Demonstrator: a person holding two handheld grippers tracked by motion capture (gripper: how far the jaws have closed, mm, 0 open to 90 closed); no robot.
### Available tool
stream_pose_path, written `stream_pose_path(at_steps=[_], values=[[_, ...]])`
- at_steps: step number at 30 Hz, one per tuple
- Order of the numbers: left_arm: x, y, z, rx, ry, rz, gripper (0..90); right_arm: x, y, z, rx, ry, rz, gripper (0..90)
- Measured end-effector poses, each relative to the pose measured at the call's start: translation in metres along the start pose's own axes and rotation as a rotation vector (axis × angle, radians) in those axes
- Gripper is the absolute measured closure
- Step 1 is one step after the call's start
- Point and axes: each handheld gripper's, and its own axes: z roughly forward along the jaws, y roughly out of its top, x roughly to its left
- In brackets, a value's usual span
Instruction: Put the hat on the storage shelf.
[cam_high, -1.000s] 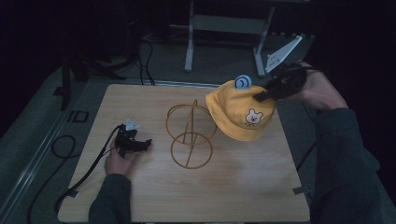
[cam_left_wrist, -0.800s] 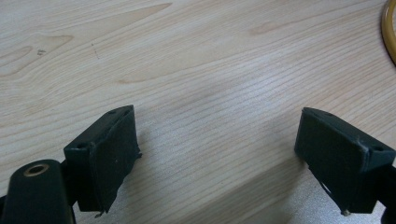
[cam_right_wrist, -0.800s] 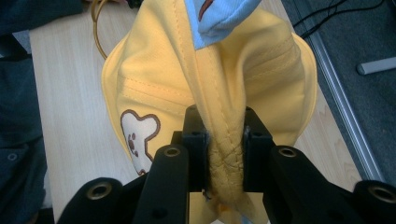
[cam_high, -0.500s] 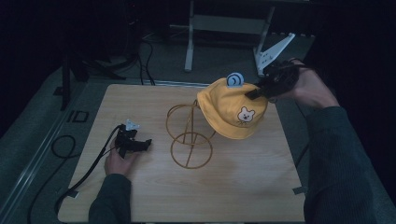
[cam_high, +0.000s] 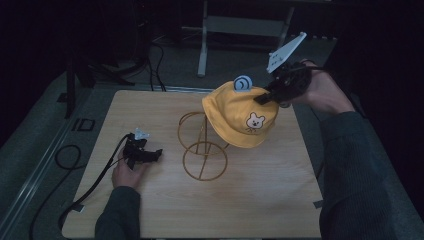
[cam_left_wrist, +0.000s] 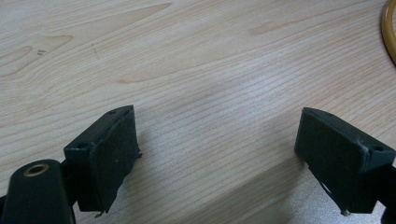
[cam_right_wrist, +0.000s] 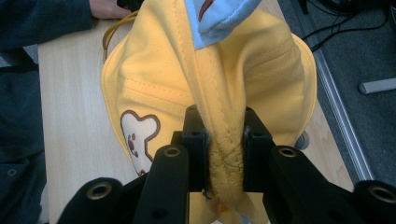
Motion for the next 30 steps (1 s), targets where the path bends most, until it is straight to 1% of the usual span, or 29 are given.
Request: stream_pose_path(at_steps=[3, 4, 6, 14, 23, 26, 30], values=[[0.000, 0.000, 0.000, 0.000, 0.000, 0.000, 13.2, 0.001, 0.003, 0.001, 0.000, 0.002, -0.008, 76.5], [0.000, 0.000, 0.000, -0.001, 0.000, 0.000, 13.1, 0.002, 0.008, 0.001, -0.003, 0.003, -0.015, 76.5], [0.000, 0.000, 0.000, -0.001, 0.000, 0.000, 13.1, 0.003, 0.011, 0.002, -0.002, 0.003, -0.020, 76.4], [0.000, 0.000, 0.000, -0.001, 0.000, -0.001, 13.1, 0.004, 0.020, 0.010, -0.001, 0.011, -0.029, 76.4], [0.000, 0.000, 0.000, -0.001, 0.000, -0.001, 13.1, 0.009, 0.035, 0.011, 0.009, 0.008, -0.046, 76.5], [0.000, 0.000, 0.000, 0.000, 0.000, -0.001, 13.1, 0.010, 0.042, 0.013, 0.023, 0.000, -0.048, 76.5], [0.000, 0.000, 0.000, -0.001, 0.000, -0.001, 13.1, 0.012, 0.048, 0.015, 0.028, 0.004, -0.054, 76.5]])
